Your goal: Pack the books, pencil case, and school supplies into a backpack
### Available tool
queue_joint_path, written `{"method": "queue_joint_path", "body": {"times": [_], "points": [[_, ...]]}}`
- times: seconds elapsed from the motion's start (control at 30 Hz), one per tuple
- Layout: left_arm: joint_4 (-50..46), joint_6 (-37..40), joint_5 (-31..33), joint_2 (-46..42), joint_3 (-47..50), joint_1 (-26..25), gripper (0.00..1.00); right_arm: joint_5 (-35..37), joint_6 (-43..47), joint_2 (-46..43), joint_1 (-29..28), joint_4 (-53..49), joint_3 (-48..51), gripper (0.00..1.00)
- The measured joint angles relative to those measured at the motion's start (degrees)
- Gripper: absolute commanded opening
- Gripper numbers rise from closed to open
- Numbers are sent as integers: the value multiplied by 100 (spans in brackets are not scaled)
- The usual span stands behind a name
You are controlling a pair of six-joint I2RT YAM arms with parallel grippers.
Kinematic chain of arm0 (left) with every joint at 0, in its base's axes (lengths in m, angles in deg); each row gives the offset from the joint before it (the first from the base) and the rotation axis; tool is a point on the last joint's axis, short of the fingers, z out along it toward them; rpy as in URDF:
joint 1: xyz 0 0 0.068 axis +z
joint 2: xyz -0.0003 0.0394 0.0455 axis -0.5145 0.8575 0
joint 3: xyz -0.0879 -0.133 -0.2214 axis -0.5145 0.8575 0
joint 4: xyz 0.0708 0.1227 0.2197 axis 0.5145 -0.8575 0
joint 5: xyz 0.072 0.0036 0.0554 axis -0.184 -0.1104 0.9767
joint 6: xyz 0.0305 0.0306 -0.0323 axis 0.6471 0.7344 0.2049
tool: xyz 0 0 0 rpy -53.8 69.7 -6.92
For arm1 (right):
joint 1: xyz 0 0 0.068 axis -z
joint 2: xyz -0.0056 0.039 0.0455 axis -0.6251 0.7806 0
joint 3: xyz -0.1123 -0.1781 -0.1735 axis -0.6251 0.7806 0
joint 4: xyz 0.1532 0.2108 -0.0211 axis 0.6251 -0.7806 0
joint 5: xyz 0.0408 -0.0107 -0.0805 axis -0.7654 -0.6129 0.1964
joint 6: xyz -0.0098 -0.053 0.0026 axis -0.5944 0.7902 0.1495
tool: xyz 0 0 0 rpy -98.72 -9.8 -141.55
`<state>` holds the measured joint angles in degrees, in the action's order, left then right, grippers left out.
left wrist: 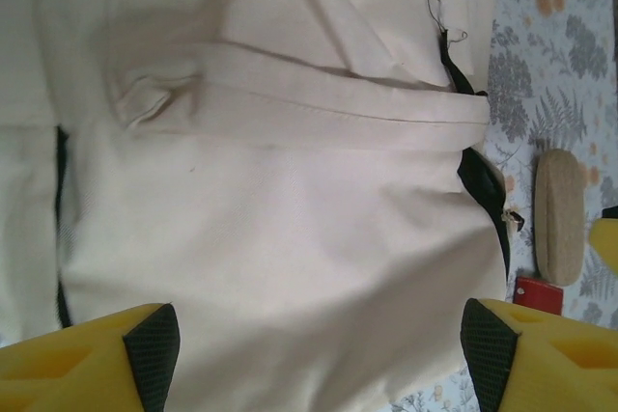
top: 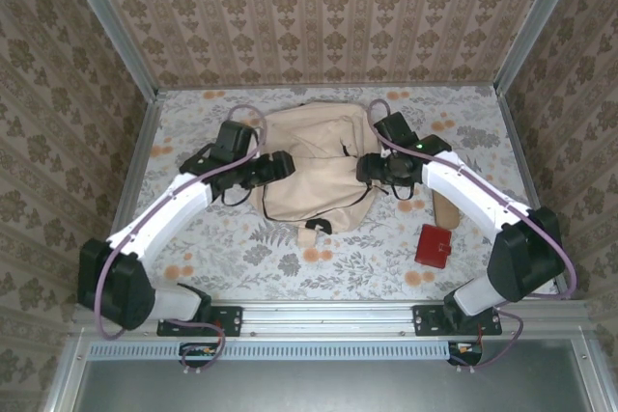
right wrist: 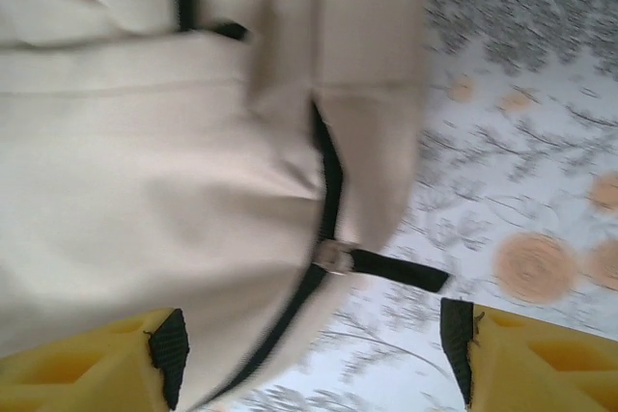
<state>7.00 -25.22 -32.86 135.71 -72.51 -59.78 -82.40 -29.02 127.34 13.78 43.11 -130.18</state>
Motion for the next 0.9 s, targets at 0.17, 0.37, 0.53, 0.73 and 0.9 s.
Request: {"method": "queue_joint_path", "body": {"times": [0.17, 0.37, 0.53, 0.73, 0.9], "points": [[155, 142, 70, 1073, -765, -116, 65, -785, -455, 444, -17, 914, -13, 70], [490, 170, 153, 2282, -1521, -120, 50, -1139, -793, 1366, -55, 1478, -79, 66], [645, 136, 125, 3077, -1775, -120, 46, -1215, -907, 1733, -136, 1685, -33, 65], [874, 11, 90, 3161, -1574, -116, 44, -1235, -979, 1729, -284, 2026, 404, 65], [1220, -68, 83, 2787, -894, -122, 43, -1235, -1045, 1556, -514, 2284, 986, 64]]}}
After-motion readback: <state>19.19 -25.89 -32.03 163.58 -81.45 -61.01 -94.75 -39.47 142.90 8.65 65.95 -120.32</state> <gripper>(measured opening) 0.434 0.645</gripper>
